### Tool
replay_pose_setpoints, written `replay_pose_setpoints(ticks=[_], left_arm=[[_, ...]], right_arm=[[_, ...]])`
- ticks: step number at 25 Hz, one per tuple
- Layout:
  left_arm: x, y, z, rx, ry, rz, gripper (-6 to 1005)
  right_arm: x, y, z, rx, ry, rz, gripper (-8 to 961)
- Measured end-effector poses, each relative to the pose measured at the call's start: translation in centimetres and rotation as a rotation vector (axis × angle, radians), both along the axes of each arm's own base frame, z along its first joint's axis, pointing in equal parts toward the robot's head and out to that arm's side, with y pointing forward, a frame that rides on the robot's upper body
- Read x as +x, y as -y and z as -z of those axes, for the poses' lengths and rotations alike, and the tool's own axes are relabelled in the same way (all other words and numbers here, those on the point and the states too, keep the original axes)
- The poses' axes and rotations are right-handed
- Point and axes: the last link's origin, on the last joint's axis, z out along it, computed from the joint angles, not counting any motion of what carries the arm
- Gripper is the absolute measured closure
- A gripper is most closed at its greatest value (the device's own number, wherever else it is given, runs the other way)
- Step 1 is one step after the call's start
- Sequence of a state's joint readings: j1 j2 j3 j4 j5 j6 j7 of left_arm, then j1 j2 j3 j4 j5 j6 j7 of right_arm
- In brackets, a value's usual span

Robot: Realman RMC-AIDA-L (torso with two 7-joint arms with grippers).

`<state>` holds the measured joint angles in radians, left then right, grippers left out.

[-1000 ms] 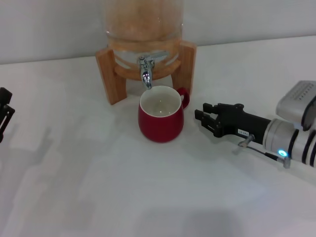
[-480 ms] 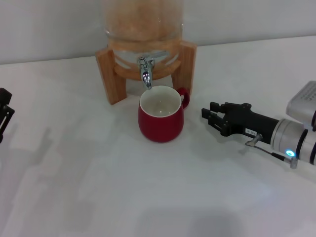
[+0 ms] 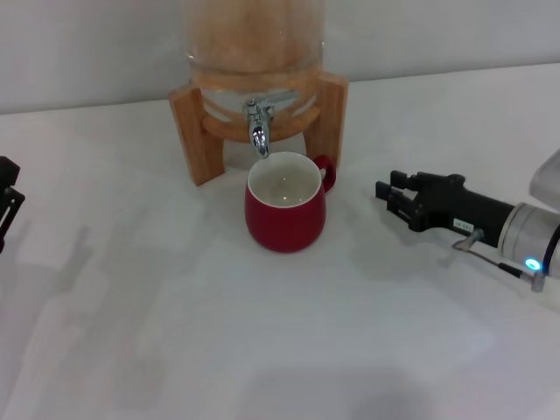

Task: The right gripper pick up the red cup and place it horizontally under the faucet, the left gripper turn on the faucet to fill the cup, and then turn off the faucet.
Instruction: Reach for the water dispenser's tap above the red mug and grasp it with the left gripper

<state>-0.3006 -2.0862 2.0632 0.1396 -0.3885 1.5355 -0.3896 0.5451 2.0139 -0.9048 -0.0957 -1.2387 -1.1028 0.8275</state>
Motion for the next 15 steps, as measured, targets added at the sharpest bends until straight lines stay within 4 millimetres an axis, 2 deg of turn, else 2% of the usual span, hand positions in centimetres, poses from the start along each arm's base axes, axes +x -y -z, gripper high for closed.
replay_pose_setpoints(ticks=[5, 15], left_arm=[[0.0, 0.0, -0.1, 0.003, 0.001, -0.002, 124], [-0.2, -0.1, -0.3, 0.017, 0.005, -0.011, 124]], right_arm=[[0.9, 0.1, -1.8, 0.054, -0.004, 0.013, 659], [1.9, -0.5, -3.9, 0.15, 0.025, 0.047, 659]])
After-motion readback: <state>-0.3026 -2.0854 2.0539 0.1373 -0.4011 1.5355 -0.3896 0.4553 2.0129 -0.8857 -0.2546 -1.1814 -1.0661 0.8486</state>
